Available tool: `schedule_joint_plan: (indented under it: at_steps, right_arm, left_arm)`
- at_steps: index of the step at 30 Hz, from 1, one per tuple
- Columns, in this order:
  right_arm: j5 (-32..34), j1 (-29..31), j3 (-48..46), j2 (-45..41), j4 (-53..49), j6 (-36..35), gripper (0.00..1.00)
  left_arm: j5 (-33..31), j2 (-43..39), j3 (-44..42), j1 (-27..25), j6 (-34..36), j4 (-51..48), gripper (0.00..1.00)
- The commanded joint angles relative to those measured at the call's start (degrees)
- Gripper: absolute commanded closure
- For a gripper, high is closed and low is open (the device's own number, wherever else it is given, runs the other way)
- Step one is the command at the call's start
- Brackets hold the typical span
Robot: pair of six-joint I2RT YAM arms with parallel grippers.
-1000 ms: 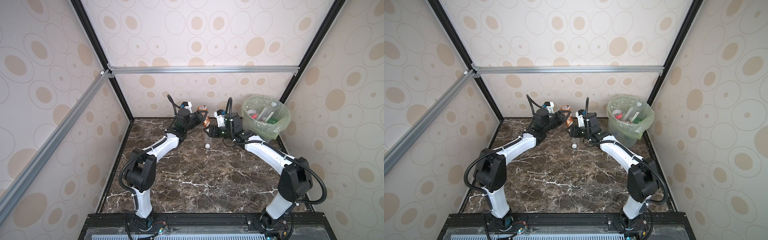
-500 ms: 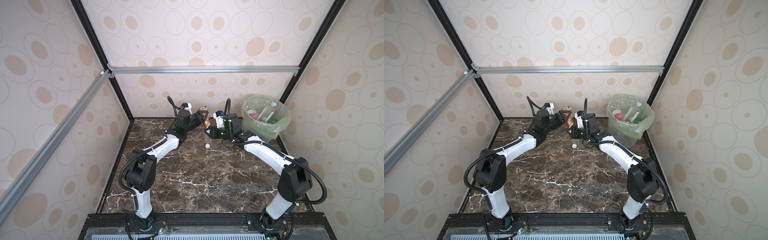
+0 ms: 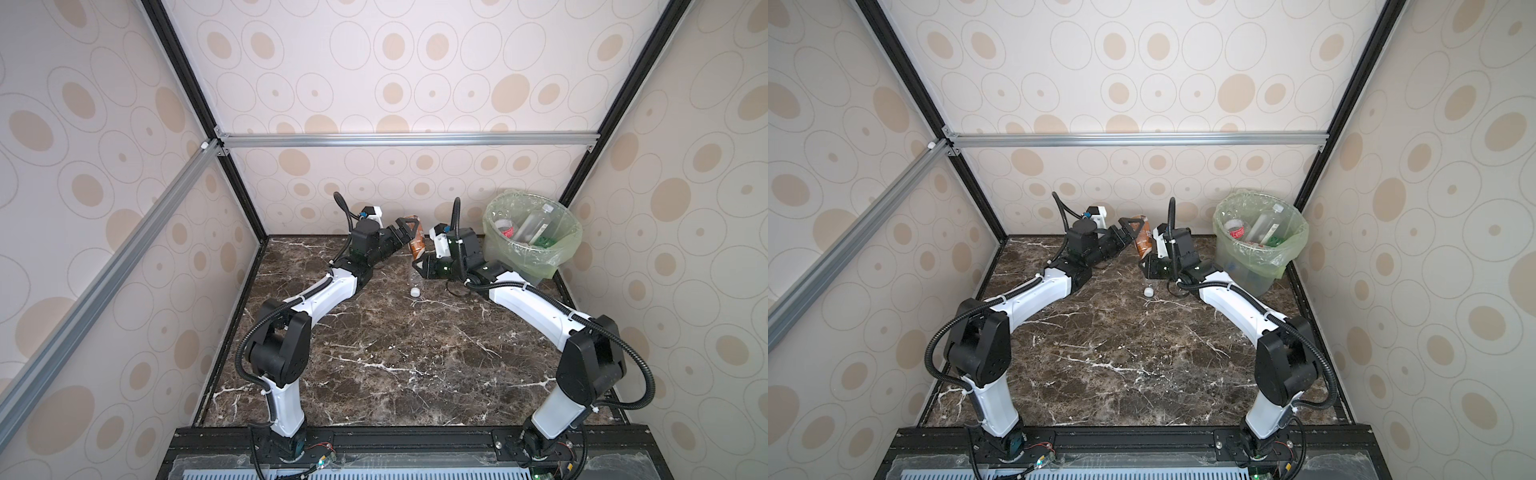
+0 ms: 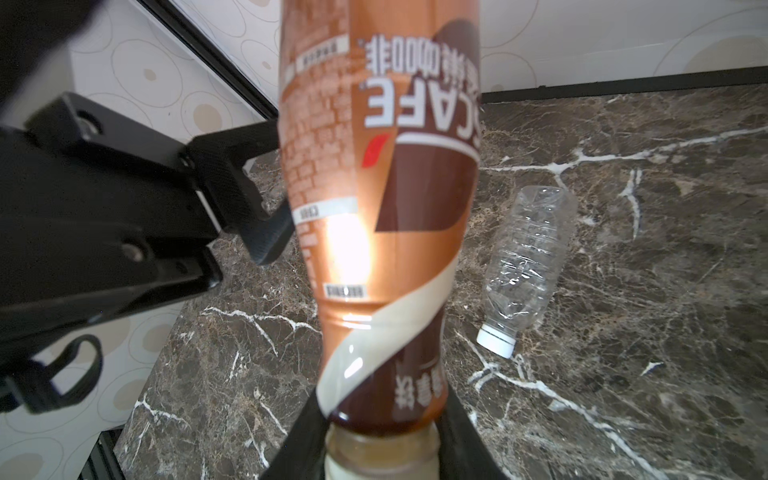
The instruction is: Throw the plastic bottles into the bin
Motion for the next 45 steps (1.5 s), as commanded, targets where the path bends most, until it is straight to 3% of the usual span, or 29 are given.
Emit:
schedule_joint_plan:
  at_steps: [1,13,22,32,38,45]
  right_arm:
    - [1.90,0.19,0.35,-2.44,-2.10,0.04,0.89]
    - [5.98,-1.18,1.79,-4.37,-8.49,-2.07,0.89]
    - [10.66,-7.59,5.75,-8.57,-17.68,-5.53,0.89]
    - [22.64,-17.24,18.74,-14.39,-28.44,-12.57,0.89]
    - [31.45,-17.83,26.22,-17.85,-28.23,-15.77,0.89]
    - [37.55,-17.90,31.25,-18.42,-24.81,-19.23,0.88]
  left_arm:
    - [-1.24,-3.30,0.89,0.12,1.28,-1.37,0.01]
    - [-1.74,-8.44,-2.25,0.48,4.98,-0.41,0.01]
    - [-0.72,-10.84,-3.62,-2.74,10.14,3.79,0.01]
    - [0.12,-7.30,1.56,-9.85,16.42,7.95,0.01]
    - [-1.35,-4.23,8.66,-14.34,23.07,7.11,0.01]
    - [-2.20,-3.11,9.86,-14.99,24.12,7.61,0.01]
